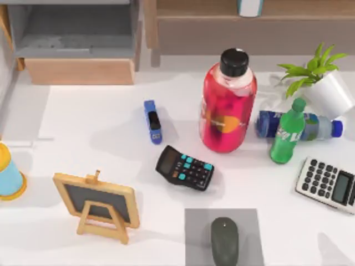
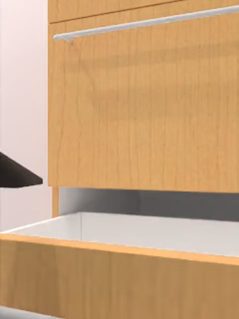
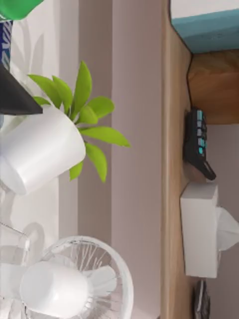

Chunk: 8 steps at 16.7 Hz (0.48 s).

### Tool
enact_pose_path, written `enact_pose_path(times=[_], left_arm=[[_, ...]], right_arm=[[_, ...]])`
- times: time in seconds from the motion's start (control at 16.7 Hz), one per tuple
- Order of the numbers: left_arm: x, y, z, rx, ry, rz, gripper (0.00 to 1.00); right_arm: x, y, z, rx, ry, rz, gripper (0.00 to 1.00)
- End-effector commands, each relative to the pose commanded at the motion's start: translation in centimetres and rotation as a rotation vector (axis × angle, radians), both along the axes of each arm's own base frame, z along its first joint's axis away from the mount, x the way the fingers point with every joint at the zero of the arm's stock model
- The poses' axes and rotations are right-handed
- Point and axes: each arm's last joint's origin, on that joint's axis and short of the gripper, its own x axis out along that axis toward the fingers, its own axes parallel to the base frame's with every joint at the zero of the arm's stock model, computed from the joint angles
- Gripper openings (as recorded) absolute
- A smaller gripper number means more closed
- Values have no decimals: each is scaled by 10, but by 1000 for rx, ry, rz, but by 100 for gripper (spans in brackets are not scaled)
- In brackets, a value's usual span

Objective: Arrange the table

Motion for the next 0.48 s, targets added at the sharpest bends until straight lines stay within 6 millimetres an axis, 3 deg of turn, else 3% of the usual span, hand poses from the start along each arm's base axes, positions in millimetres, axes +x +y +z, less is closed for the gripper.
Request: enact_pose_path(times=[0.3,0.48], left_arm=[[0,0,0,0,0,0,2],[0,0,0,0,0,0,0]], right_arm=[[0,0,0,0,0,0,100],[0,0,0,0,0,0,100]])
